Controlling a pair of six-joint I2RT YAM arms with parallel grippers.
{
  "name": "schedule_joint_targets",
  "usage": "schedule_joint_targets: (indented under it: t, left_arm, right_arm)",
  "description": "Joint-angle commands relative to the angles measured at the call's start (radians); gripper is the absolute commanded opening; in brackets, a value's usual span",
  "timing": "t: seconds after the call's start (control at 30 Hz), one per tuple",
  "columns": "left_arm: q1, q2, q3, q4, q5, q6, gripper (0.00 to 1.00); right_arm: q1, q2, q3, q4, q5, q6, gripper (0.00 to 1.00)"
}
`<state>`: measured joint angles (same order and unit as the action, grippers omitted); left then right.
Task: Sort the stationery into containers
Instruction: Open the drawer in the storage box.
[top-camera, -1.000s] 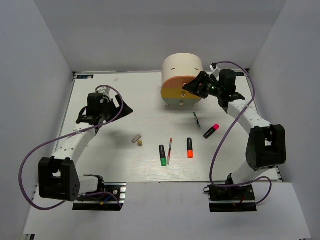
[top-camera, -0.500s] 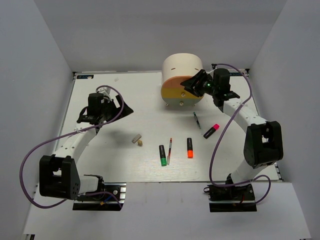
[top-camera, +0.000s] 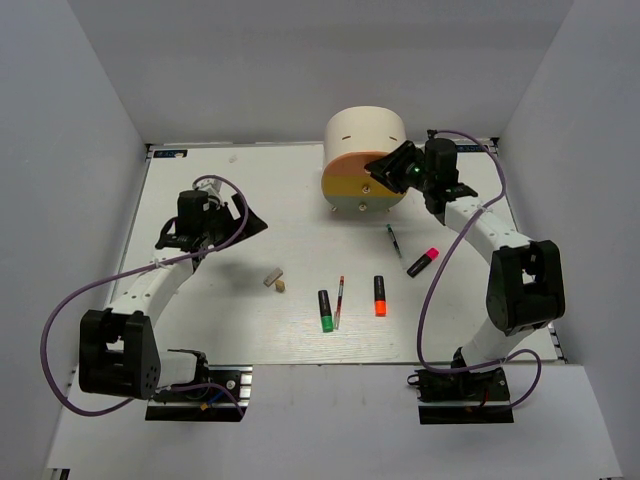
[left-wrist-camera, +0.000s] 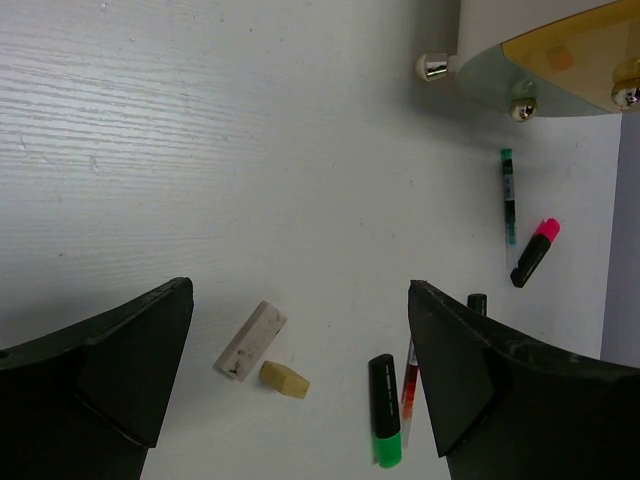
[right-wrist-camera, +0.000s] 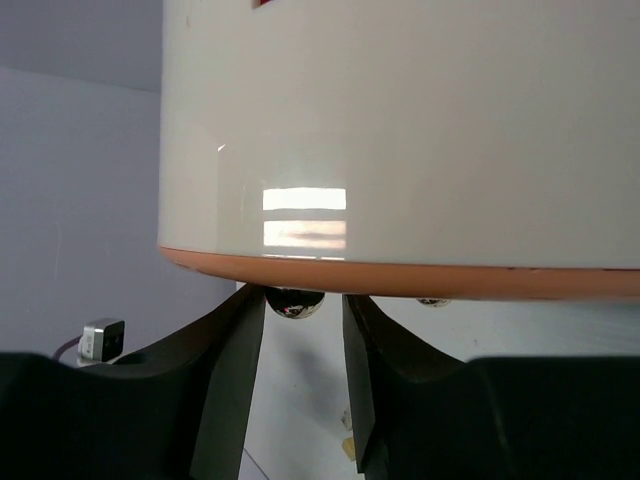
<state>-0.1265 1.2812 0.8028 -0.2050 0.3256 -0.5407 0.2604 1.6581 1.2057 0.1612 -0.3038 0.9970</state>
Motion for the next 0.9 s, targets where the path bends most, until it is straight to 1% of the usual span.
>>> schedule_joint_targets:
  t: [0.0,0.23,0.37,0.4,0.5,0.57,0.87]
  left_arm:
    - [-0.002,-0.02,-0.013,0.024,0.027,-0.013,0.97]
    - [-0.012,-0.029,-0.022,0.033,0.036,-0.022,0.96]
    - [-0.012,-0.029,-0.022,0.033,0.046,-0.022,0.96]
    - [-0.012,-0.029,-0.031,0.033,0.046,-0.022,0.96]
    - [-0.012,-0.02,-0.031,0.033,0.067,-0.033,0.95]
    - [-0.021,-0.011,-0.031,0.033,0.067,-0.033,0.95]
    - [-0.07,0.053,-0.022,-0.023,0.078,-0.033,0.95]
  right_arm:
    - [0.004,0.005,-0.008,0.058,0.037,0.006,0.44]
    - [0.005,0.029,-0.011,0.095,0.026,-0.001,0.44]
    - [0.004,0.038,-0.011,0.106,0.023,-0.001,0.31]
    - [0.005,0.04,-0.011,0.106,0.02,0.0,0.25]
    - [0.007,0.031,-0.018,0.106,0.005,-0.001,0.18]
    - [0.007,0.02,-0.034,0.103,-0.007,0.002,0.15]
    - [0.011,-0.098,-0.179,0.095,-0.069,0.011,0.15]
